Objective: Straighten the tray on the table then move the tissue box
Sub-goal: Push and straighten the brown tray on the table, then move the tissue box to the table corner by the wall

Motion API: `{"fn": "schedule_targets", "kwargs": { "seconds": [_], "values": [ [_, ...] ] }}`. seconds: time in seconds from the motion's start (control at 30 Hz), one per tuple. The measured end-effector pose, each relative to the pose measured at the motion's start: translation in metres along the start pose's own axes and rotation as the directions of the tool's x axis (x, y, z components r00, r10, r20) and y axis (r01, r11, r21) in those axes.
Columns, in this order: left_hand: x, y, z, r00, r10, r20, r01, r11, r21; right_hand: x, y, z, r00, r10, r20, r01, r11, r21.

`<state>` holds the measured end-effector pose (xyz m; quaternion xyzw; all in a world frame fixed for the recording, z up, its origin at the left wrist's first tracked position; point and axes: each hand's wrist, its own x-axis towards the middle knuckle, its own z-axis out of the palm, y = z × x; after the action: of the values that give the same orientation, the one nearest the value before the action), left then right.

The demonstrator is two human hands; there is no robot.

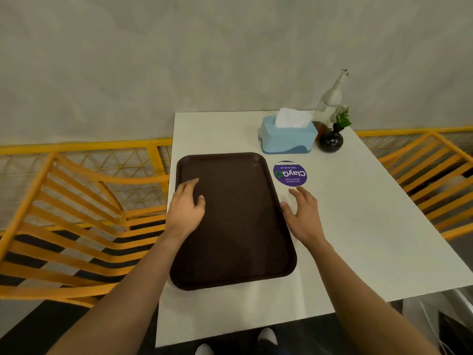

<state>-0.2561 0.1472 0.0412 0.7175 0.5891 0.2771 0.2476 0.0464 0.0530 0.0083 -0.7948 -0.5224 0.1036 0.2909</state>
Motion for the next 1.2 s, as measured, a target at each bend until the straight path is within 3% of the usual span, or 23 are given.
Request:
{"fn": "schedule_targets", "kwargs": {
  "seconds": [0.13,0.3,0.47,0.57,0.9,1.2],
  "values": [
    [0.025,0.043,0.019,0.998,0.048,0.043,-0.046,0.998,-0.047,0.028,0.012,-0.021,0.994,0.046,-0.098,-0.043,0.998,0.038],
    [0.069,0.101,0.056,0.994,0.110,0.015,-0.108,0.992,-0.070,0.087,0.038,-0.047,0.990,0.097,-0.104,-0.088,0.992,0.087],
    [0.114,0.155,0.107,0.996,0.080,-0.043,-0.085,0.986,-0.142,0.166,0.061,-0.070,0.994,0.025,-0.107,-0.013,0.994,0.111],
    [0.137,0.177,0.139,0.995,0.054,-0.078,-0.065,0.986,-0.152,0.212,0.070,-0.077,0.989,-0.092,-0.120,0.110,0.982,0.155],
    [0.195,0.191,0.207,0.988,-0.119,-0.095,0.097,0.974,-0.206,0.284,0.095,-0.051,0.980,-0.196,-0.037,0.197,0.923,0.329],
    [0.219,0.188,0.225,0.977,-0.215,-0.003,0.205,0.938,-0.281,0.294,0.113,-0.023,0.984,-0.156,0.085,0.094,0.865,0.493]
  ]
}}
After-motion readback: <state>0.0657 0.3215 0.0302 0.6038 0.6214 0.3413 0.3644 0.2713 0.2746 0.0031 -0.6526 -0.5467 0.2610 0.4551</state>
